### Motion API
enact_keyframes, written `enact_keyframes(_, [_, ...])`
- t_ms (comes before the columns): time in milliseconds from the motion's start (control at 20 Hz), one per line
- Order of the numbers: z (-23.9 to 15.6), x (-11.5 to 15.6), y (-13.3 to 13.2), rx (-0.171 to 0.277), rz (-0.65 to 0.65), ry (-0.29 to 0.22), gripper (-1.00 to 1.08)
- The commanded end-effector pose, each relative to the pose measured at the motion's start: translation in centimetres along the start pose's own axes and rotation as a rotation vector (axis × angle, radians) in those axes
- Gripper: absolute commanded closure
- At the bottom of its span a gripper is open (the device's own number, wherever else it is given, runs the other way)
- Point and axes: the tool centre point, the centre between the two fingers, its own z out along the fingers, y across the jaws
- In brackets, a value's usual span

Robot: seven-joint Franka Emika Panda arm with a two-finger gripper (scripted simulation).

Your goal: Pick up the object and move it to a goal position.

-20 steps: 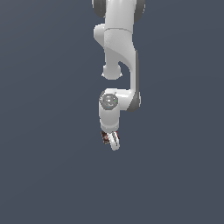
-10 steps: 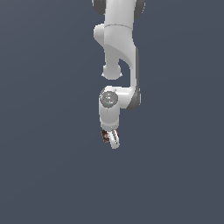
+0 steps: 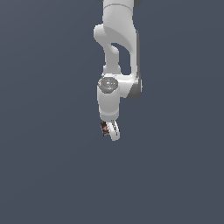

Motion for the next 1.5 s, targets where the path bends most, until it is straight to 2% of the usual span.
enact_keyframes(0, [-2.0, -0.2, 0.7, 0.001, 0.000, 0.000, 1.08])
enact_keyframes(1000, [-20.9, -1.5, 6.9, 0.000, 0.002, 0.002, 1.08])
enact_keyframes(1450, [-27.1, -2.0, 8.7, -0.001, 0.001, 0.003, 1.08])
